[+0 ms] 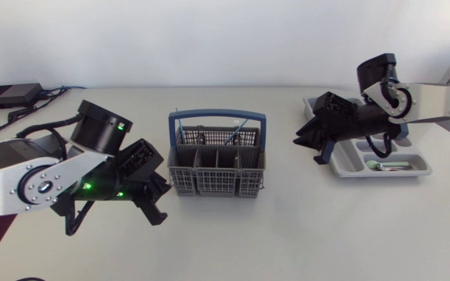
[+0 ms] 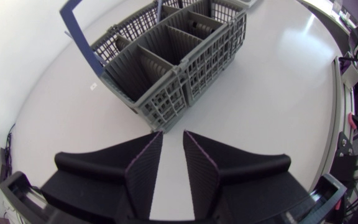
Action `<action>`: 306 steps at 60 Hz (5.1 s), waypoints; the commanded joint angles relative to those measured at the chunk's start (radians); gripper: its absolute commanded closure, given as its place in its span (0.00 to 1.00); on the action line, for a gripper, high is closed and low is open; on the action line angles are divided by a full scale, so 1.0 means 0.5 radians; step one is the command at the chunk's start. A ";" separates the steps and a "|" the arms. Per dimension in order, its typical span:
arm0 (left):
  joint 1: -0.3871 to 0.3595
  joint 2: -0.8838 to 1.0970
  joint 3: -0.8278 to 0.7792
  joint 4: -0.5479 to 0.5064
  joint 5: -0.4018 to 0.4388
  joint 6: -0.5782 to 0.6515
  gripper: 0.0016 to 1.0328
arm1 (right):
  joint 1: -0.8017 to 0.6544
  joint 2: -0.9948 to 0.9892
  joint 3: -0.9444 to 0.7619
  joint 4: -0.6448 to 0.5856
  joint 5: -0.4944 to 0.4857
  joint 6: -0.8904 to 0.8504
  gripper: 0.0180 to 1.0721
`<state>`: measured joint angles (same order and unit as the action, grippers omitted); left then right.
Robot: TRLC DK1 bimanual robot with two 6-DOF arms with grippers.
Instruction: Unload the cutlery basket into the drawer organizer.
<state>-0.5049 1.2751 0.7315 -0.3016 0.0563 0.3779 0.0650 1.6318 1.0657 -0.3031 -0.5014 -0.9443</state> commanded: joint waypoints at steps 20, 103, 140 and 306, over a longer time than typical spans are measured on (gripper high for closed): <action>0.108 0.410 0.028 0.263 0.072 0.088 0.90 | 0.281 0.308 0.397 0.029 -0.120 0.505 0.88; 0.365 1.058 0.755 0.370 0.154 0.079 0.91 | 0.195 -0.867 -0.327 -0.428 -0.233 0.471 0.89; 0.301 1.254 1.004 0.244 0.151 0.063 0.91 | 0.293 -0.217 -0.493 -0.004 -0.230 0.523 0.88; 0.099 0.107 0.175 0.213 0.145 0.128 0.77 | 0.358 0.633 0.995 -0.296 -0.227 1.456 0.91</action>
<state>-0.4484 1.3468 0.8459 -0.1856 0.1234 0.4389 0.2474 1.9892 1.5620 -0.4278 -0.6319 -0.2062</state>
